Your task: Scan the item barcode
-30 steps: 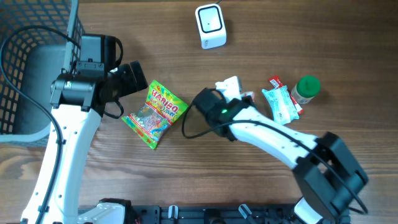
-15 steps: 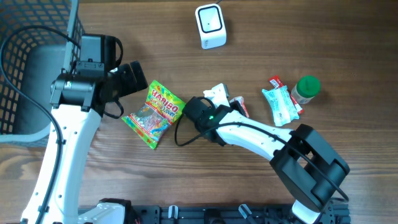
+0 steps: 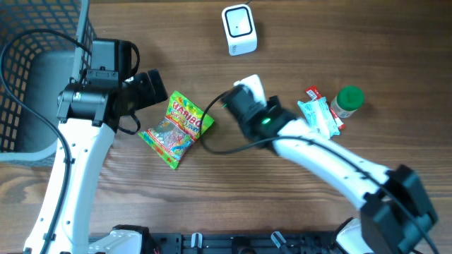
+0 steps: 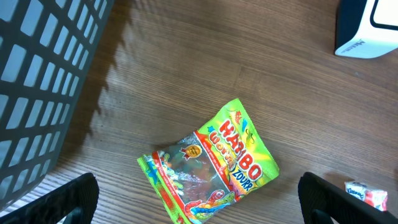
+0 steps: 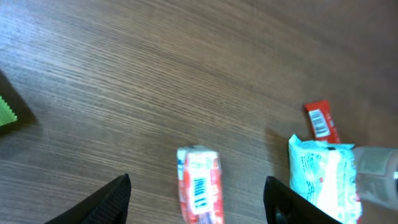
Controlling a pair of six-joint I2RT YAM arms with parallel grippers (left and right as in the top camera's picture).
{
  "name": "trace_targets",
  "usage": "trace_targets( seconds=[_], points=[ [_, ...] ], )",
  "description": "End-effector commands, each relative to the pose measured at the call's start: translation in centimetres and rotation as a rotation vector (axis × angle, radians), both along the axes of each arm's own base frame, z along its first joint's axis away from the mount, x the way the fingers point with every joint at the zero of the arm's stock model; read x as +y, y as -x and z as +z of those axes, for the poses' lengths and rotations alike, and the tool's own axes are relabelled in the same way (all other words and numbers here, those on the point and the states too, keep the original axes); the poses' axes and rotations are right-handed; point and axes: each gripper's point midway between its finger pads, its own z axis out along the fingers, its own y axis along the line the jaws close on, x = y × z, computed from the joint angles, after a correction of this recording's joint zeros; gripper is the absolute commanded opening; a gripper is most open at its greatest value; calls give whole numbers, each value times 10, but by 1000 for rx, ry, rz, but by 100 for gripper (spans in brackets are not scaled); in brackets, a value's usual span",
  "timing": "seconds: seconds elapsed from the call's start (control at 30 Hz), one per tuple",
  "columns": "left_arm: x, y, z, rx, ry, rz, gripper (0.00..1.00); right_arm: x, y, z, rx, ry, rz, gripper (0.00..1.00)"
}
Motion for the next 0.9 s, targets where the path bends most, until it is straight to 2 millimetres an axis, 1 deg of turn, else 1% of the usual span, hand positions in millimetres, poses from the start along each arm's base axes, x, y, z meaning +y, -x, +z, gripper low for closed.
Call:
trace_targets(
  seconds=[0.0, 0.03, 0.07, 0.1, 0.2, 0.23, 0.27, 0.33, 0.43, 0.57, 0.6, 0.63, 0.67, 0.7, 0.77, 0.8, 0.83, 0.87],
  points=[
    [-2, -1, -1, 2, 2, -9, 100, 5, 16, -19, 284, -278, 82, 68],
    [-2, -1, -1, 2, 2, -9, 100, -7, 17, -27, 327, -291, 47, 68],
    [-2, -1, -1, 2, 2, -9, 100, -14, 18, -34, 346, -279, 29, 68],
    [-2, -1, -1, 2, 2, -9, 100, -16, 21, -40, 361, -272, 23, 68],
    [-2, -1, -1, 2, 1, -9, 100, -17, 23, -56, 373, -265, 21, 63],
    [-2, -1, -1, 2, 2, -9, 100, -17, 23, -60, 372, -267, 19, 58],
    [-2, -1, -1, 2, 2, -9, 100, -17, 23, -62, 371, -268, 19, 54],
    [-2, -1, -1, 2, 2, -9, 100, -17, 22, -64, 370, -263, 17, 54],
    [-2, -1, -1, 2, 2, -9, 100, -23, 19, -68, 357, -227, 1, 54],
    [-2, -1, -1, 2, 2, -9, 100, -27, 17, -80, 365, -195, -12, 54],
    [-2, -1, -1, 2, 2, -9, 100, -27, 17, -83, 371, -192, -13, 53],
    [-2, -1, -1, 2, 2, -9, 100, -27, 17, -85, 375, -190, -15, 47],
    [-2, -1, -1, 2, 2, -9, 100, -28, 17, -87, 378, -189, -15, 36],
    [-2, -1, -1, 2, 2, -9, 100, -28, 17, -87, 378, -189, -15, 29],
    [-2, -1, -1, 2, 1, -9, 100, -27, 17, -87, 377, -189, -15, 21],
    [-2, -1, -1, 2, 2, -9, 100, -27, 16, -87, 374, -190, -14, 21],
    [-2, -1, -1, 2, 1, -9, 100, -27, 15, -86, 371, -193, -14, 42],
    [-2, -1, -1, 2, 2, -9, 100, -26, 14, -86, 364, -196, -12, 54]
  ],
)
